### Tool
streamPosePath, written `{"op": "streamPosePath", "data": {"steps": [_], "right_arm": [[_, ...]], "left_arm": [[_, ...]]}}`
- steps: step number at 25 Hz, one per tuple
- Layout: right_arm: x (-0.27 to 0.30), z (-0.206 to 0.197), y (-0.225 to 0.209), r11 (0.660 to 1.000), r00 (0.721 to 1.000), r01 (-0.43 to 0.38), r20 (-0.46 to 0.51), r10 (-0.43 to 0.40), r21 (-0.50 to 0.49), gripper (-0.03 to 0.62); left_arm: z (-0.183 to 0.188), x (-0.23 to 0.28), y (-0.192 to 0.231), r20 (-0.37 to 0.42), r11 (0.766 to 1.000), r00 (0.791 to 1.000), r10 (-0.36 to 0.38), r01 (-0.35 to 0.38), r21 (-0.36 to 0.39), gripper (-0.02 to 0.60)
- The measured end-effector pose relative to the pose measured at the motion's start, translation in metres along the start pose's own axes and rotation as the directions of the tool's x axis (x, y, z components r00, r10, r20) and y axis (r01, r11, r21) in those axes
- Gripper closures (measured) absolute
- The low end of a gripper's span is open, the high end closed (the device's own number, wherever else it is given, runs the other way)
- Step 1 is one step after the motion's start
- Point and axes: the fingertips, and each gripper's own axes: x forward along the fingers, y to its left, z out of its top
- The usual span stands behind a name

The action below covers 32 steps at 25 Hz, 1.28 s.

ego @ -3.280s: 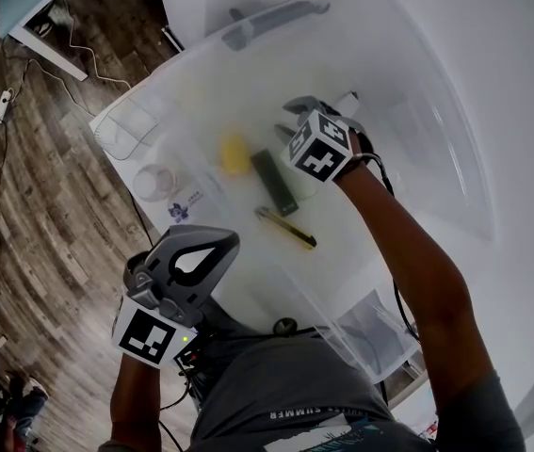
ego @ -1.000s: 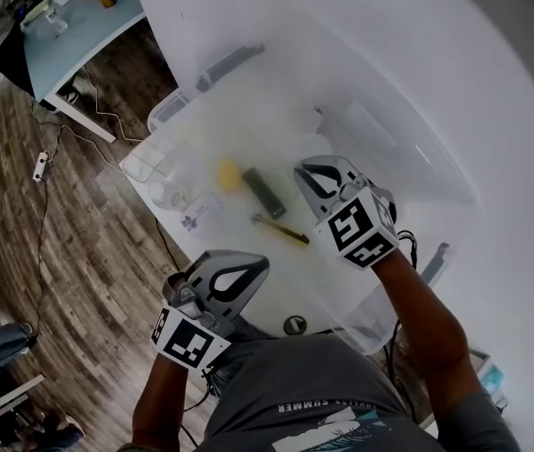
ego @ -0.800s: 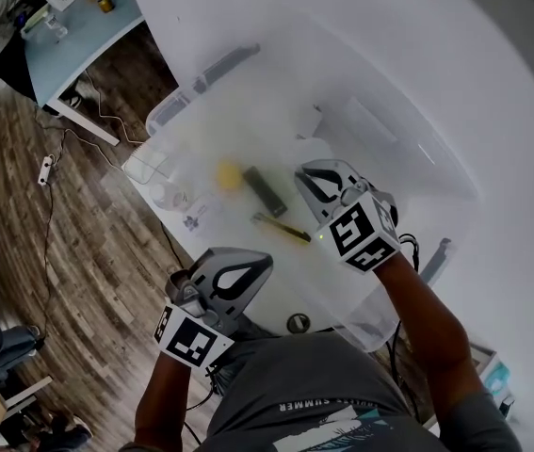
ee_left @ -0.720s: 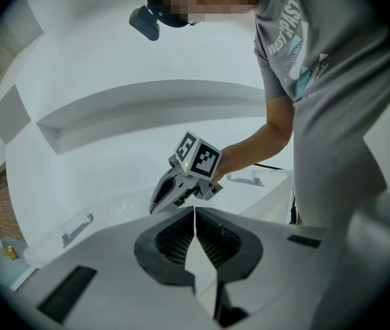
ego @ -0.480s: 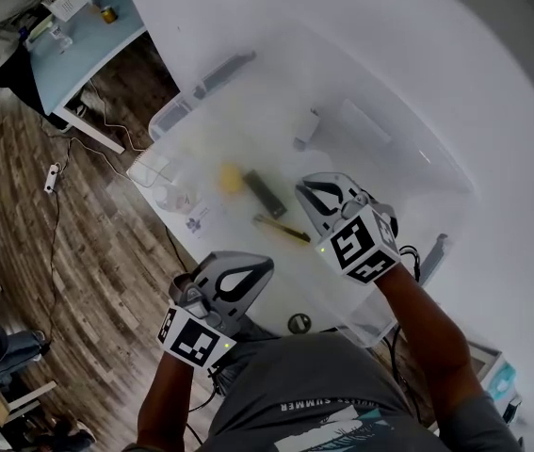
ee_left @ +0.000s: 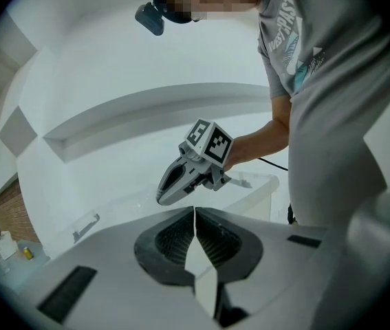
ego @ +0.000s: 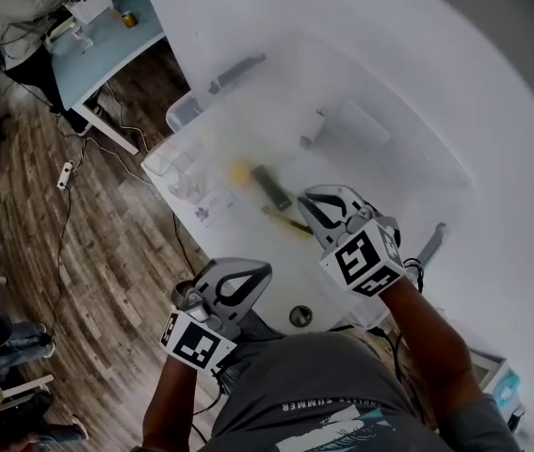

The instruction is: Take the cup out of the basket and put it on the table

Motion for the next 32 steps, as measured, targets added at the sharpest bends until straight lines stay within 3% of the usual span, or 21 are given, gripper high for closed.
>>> {"op": "streamPosePath", "data": {"steps": [6,11,16,22,32], "right_arm": [[-0.016,0.010,0.030,1.000,0.999,-0.012,0.035,0.013,-0.009,0.562],[-0.030,0.012,0.057,1.000,1.000,-0.005,0.018,0.005,0.012,0.562],[-0.046,0.014,0.065,0.994,0.997,0.075,-0.014,-0.075,0.082,0.562],[-0.049,-0.002,0.094,0.978,0.987,0.147,-0.083,-0.136,0.151,0.562],[-0.067,0.015,0.094,0.946,0.955,0.297,-0.045,-0.293,0.128,0.562]], "left_arm": [[-0.002,-0.017,-0.015,-0.017,1.000,1.000,0.022,-0.022,0.004,0.566],[0.000,-0.029,-0.021,-0.004,1.000,1.000,-0.013,0.013,0.026,0.566],[0.006,-0.044,-0.010,0.032,0.995,0.997,-0.066,0.064,0.073,0.566],[-0.011,-0.067,-0.012,0.042,0.994,0.995,-0.094,0.091,0.056,0.566],[-0.026,-0.085,-0.005,0.039,0.990,0.990,-0.136,0.134,0.052,0.566]]}}
